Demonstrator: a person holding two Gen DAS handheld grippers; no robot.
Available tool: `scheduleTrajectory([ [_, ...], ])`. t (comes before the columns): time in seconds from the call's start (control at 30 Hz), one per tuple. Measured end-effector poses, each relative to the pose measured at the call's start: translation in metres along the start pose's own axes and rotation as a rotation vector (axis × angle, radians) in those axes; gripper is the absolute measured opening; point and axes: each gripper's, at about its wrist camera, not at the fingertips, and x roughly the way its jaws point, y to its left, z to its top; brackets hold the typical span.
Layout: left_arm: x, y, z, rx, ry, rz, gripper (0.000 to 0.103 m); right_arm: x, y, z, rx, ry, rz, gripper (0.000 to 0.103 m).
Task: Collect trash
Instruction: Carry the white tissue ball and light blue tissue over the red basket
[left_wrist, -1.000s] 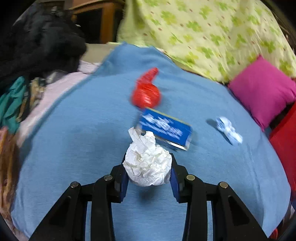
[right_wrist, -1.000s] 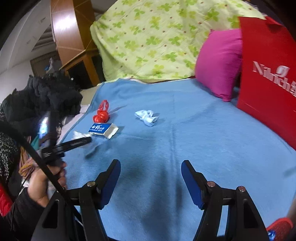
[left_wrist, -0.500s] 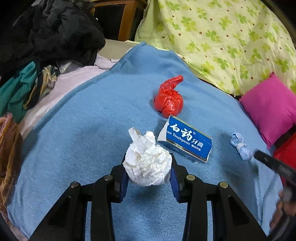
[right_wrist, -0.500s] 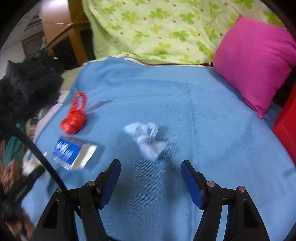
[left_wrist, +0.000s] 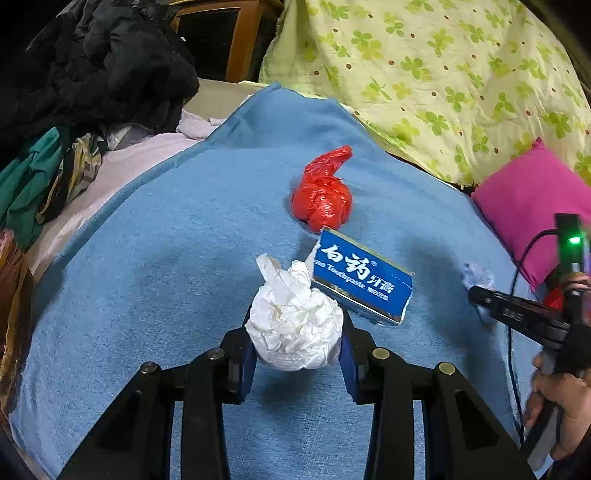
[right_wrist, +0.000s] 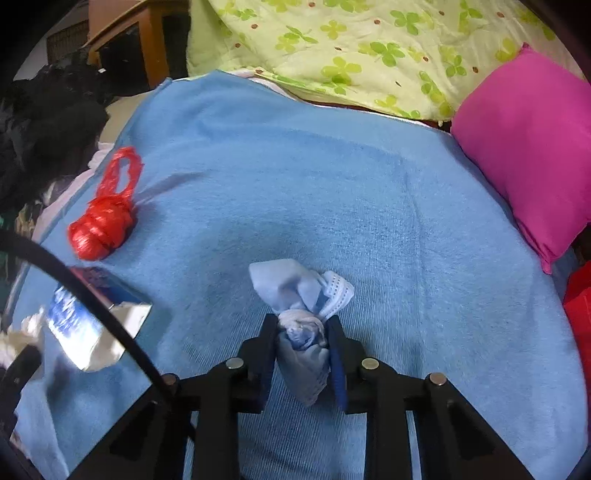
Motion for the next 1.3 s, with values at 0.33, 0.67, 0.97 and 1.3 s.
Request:
scheduleTrajectory([
  [0.33, -0.009, -0.017, -0.007, 0.085, -0.06, 0.05, 0.04, -0.103, -0.03, -0.06, 0.131, -0.118, 0.032, 0.028],
  [0.67, -0.051, -0.063, -0.024, 0.261, -0.102, 0.014, 0.04, -0.184, -0.079, -0.128, 0.322, -0.224, 0.068, 0.028],
  [0.97, -0.092, -0.12, -0.046, 0.34, -0.031, -0.103, 0.04, -0.219, -0.098, -0.173, 0.413, -0.286, 0.139, 0.028],
  [1.3, -0.107, -0.176, -0.063, 0.419, -0.001, -0.168, 0.04, -0.245, -0.128, -0.202, 0.461, -0.334, 0.146, 0.028],
])
